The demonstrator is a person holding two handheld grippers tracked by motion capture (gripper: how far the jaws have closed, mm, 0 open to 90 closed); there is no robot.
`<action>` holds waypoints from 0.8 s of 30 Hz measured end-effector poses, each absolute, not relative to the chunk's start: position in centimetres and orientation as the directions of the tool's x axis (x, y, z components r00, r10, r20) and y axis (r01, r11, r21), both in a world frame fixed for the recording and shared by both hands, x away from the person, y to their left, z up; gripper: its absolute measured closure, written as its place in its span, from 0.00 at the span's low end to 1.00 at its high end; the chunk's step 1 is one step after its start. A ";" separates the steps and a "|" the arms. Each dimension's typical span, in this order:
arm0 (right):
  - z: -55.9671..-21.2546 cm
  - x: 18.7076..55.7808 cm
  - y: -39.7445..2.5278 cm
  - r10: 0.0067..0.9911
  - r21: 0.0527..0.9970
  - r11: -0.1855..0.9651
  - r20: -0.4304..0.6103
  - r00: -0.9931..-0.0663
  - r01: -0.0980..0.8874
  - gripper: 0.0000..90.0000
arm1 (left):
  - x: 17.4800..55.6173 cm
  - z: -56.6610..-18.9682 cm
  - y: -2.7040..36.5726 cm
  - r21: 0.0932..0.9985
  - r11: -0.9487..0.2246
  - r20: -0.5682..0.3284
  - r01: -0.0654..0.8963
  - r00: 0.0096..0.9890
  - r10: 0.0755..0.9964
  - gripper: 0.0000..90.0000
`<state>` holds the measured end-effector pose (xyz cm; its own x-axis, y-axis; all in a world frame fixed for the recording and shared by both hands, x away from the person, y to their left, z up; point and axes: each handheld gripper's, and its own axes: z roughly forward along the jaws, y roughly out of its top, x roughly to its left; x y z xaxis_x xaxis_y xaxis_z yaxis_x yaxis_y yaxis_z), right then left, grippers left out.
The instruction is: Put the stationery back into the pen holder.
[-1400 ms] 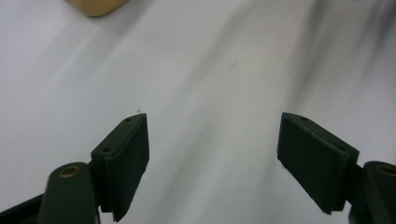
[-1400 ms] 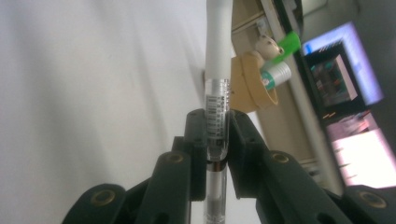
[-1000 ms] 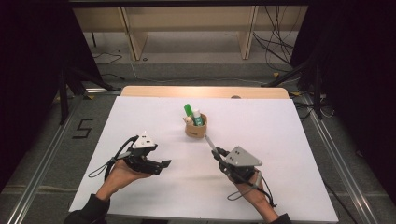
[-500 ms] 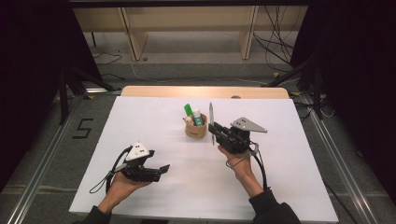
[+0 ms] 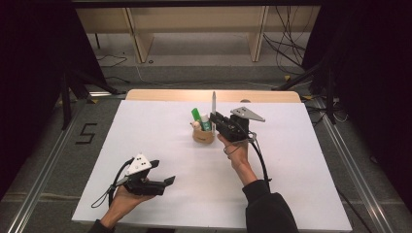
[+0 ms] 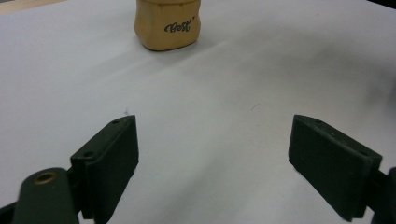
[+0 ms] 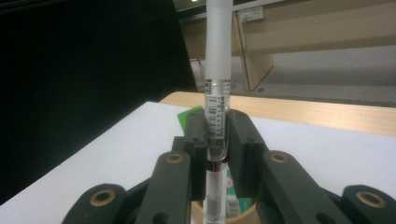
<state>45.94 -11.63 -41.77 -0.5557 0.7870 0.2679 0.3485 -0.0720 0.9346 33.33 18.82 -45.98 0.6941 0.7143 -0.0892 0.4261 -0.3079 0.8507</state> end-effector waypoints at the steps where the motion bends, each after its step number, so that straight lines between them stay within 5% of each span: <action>1: -41.8 46.2 -11.4 0.790 0.933 -0.073 0.269 -0.551 0.351 0.88 | 33.3 -46.0 18.8 0.853 -0.304 -0.092 0.424 0.695 0.713 0.18; 24: -43.3 49.2 -9.4 0.834 0.932 -0.039 0.229 -0.503 0.359 0.88 | 33.3 -46.1 18.8 0.858 -0.311 -0.084 0.409 0.708 0.701 0.18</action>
<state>49.22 -9.42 -43.27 -0.5028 0.8337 0.2285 0.3594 -0.0388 0.9324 33.29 18.81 -46.08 0.7079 0.7013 -0.0838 0.4095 -0.3109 0.8577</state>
